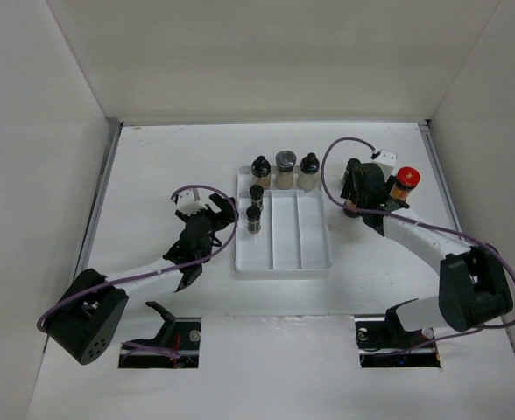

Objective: Organize the condiment bottles

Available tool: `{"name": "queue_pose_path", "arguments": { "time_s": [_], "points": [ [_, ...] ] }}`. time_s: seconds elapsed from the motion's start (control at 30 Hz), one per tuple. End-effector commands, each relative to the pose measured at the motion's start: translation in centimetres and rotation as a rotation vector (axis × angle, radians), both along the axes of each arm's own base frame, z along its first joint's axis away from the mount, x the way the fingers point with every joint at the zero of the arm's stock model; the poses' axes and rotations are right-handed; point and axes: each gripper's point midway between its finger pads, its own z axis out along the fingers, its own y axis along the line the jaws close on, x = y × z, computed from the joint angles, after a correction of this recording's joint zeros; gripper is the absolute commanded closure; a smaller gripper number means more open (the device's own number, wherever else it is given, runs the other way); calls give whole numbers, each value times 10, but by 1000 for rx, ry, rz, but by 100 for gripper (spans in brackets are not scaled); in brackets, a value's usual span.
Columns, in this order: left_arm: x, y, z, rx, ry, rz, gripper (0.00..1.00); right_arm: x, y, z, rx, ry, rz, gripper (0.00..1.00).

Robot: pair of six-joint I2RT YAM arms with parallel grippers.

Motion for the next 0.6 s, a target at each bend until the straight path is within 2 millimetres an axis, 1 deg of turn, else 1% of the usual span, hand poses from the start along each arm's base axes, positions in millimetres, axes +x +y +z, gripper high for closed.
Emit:
{"name": "queue_pose_path", "arguments": {
  "time_s": [0.0,0.07,0.1,0.2,0.23,0.33,0.43,0.5,0.57],
  "points": [
    [4,-2,14,-41,-46,-2,20,1,-3,88,56,-260,-32,51],
    [4,-1,14,-44,-46,2,20,-10,10,112,69,-313,12,51],
    [4,0,14,-44,-46,3,20,-16,18,120,70,-326,43,51],
    [4,4,15,-48,-50,14,21,-39,46,135,100,-341,139,51],
    [3,6,15,-52,-53,22,21,-48,58,139,121,-348,178,51],
    [4,21,13,-92,-50,68,21,-78,106,148,200,-364,332,51],
    [5,47,8,-151,-41,140,21,-105,159,147,269,-348,480,52],
    [3,64,7,-187,-44,189,21,-118,191,146,301,-340,556,52],
    [1,74,5,-211,-43,220,21,-126,221,145,325,-343,620,52]
  ]
}}
